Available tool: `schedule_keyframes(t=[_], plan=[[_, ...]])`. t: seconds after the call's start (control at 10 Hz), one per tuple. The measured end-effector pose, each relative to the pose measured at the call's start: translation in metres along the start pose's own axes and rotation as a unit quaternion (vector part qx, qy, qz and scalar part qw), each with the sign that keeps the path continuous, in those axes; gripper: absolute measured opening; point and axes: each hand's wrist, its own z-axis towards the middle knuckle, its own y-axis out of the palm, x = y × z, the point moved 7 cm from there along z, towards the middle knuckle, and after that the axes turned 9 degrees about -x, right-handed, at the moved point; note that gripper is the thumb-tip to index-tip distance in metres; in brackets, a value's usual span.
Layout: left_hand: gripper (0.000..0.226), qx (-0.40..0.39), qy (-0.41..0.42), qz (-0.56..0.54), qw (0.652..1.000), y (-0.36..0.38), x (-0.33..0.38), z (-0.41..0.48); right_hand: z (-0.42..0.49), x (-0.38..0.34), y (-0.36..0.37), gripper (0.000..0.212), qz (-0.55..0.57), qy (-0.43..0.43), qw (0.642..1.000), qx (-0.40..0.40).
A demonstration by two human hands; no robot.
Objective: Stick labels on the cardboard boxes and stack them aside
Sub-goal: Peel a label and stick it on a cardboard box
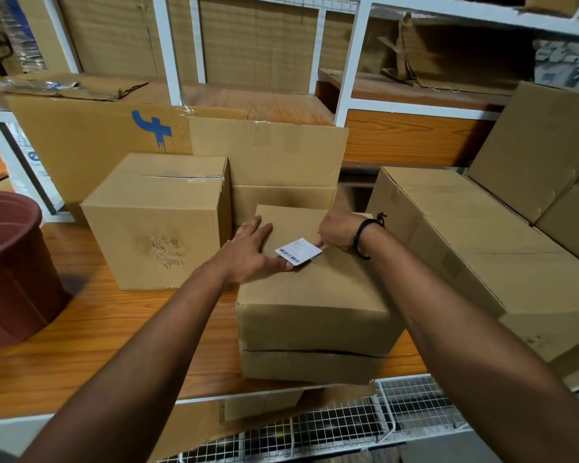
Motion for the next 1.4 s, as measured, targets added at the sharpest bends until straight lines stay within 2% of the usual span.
schedule_keyframes(t=[0.1, 0.2, 0.3, 0.4, 0.5, 0.6, 0.8, 0.9, 1.0, 1.1, 1.2, 1.3, 1.4], plan=[[0.134, 0.002, 0.001, 0.001, 1.0, 0.0, -0.001, 0.0, 0.008, 0.009, -0.001, 0.021, 0.19, 0.002, 0.982, 0.024], [0.134, 0.0, 0.001, 0.003, 1.0, 0.0, -0.002, 0.001, 0.013, 0.018, 0.002, 0.008, 0.199, 0.009, 0.979, 0.045], [0.132, 0.0, 0.005, 0.005, 1.0, 0.001, -0.001, 0.002, 0.006, 0.012, 0.007, 0.033, 0.236, -0.02, 0.971, 0.033], [0.133, 0.002, 0.004, 0.006, 1.0, 0.0, 0.0, 0.001, -0.003, -0.001, 0.007, 0.044, 0.224, -0.076, 0.971, 0.02], [0.126, 0.001, 0.004, 0.004, 1.0, 0.001, -0.002, 0.001, -0.012, -0.005, 0.007, 0.055, 0.17, -0.117, 0.977, 0.052], [0.121, 0.005, 0.005, 0.002, 1.0, 0.001, -0.004, 0.002, -0.02, -0.006, 0.017, 0.055, 0.161, -0.145, 0.973, 0.086], [0.126, -0.005, 0.011, -0.015, 1.0, 0.004, -0.005, 0.005, -0.023, -0.012, 0.027, 0.036, 0.105, -0.19, 0.952, 0.214], [0.118, -0.005, 0.019, 0.008, 1.0, 0.004, -0.005, 0.005, -0.026, -0.012, 0.027, 0.029, 0.08, -0.202, 0.937, 0.272], [0.116, -0.008, 0.028, 0.03, 0.999, 0.005, -0.004, 0.005, -0.029, -0.005, 0.019, 0.023, 0.106, -0.201, 0.915, 0.334], [0.109, -0.007, 0.021, 0.051, 0.998, 0.005, -0.002, 0.007, -0.026, -0.002, 0.008, 0.021, 0.162, -0.174, 0.908, 0.346], [0.102, -0.005, 0.013, 0.072, 0.997, 0.003, -0.003, 0.006, -0.022, 0.013, -0.007, 0.021, 0.333, -0.116, 0.867, 0.354], [0.103, -0.008, 0.01, 0.071, 0.997, 0.002, -0.004, 0.007, -0.021, 0.029, -0.016, 0.022, 0.582, -0.093, 0.742, 0.319], [0.108, 0.011, 0.01, 0.09, 0.996, -0.003, 0.0, 0.003, -0.021, 0.019, -0.002, 0.011, 0.693, -0.086, 0.685, 0.208]])
